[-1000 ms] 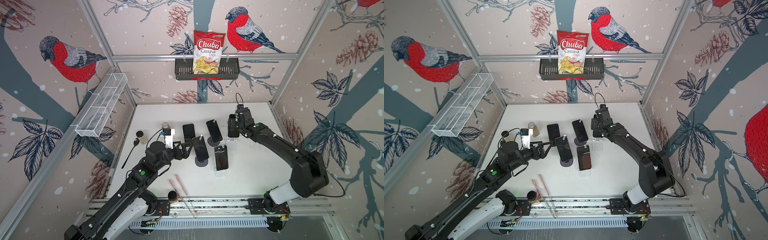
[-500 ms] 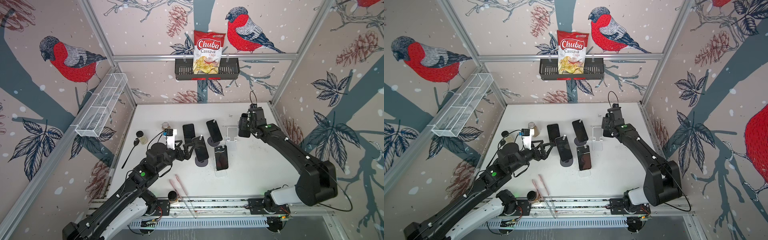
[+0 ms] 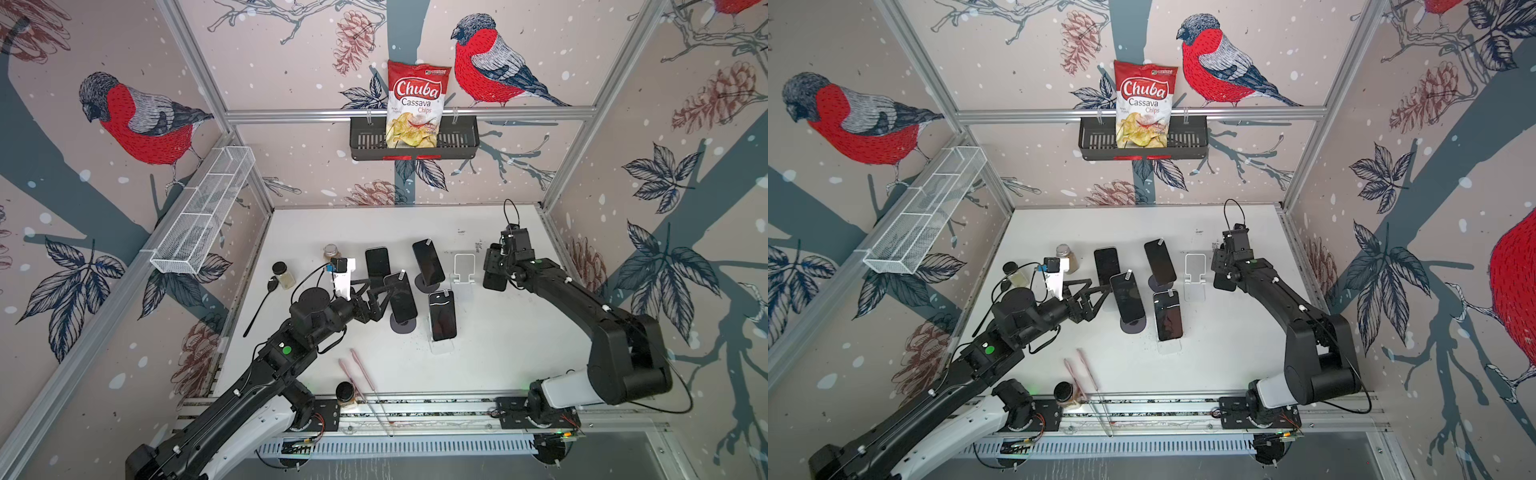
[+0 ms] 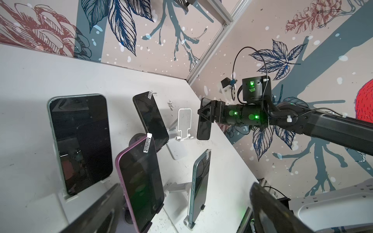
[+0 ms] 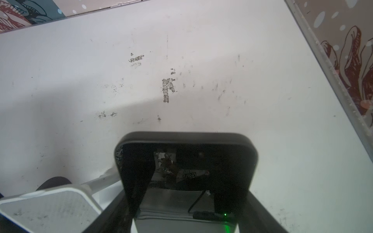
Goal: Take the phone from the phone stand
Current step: 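Lift the black phone up off its white stand with the right gripper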
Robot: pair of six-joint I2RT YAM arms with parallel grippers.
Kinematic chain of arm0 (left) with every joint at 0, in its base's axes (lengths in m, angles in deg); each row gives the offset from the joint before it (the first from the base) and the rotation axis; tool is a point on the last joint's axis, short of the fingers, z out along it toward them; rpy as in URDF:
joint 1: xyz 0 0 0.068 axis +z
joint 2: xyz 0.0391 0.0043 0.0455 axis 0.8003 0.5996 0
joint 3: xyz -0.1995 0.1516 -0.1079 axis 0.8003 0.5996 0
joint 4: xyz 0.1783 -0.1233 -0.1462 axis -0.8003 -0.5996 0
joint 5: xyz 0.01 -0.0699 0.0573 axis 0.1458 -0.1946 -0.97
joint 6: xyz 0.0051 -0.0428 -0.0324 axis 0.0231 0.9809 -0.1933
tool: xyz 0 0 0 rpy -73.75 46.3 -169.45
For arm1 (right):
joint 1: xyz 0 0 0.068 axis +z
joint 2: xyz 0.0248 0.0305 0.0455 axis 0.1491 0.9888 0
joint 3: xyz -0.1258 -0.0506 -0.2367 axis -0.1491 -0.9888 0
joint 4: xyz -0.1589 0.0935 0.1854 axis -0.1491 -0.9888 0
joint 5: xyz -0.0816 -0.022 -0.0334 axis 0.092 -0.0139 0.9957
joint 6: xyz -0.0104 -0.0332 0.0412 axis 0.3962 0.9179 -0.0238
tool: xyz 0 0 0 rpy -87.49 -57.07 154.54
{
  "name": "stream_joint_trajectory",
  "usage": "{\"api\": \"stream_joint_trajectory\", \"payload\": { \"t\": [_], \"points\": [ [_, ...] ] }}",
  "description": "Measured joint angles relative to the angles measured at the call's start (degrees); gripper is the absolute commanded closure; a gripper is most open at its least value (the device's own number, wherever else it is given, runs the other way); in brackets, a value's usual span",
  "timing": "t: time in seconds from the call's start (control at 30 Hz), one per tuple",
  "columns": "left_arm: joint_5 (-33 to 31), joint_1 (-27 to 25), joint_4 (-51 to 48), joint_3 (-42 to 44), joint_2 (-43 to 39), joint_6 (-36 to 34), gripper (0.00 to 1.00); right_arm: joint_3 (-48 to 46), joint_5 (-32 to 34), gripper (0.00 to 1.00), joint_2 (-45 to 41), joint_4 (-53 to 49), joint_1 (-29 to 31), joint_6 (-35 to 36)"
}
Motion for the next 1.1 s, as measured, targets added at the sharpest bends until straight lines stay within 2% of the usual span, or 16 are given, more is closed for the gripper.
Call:
{"api": "stream_joint_trajectory", "payload": {
  "t": [0.53,1.1],
  "points": [
    [-0.2,0.0,-0.2,0.3,-0.7,0.4,0.03,0.6,-1.8,0.38,8.7,3.6,-1.4,0.3],
    [-2.4,0.0,-1.9,0.3,-1.0,0.4,0.03,7.7,-4.0,0.37,21.3,5.2,-2.0,3.1]
  ]
}}
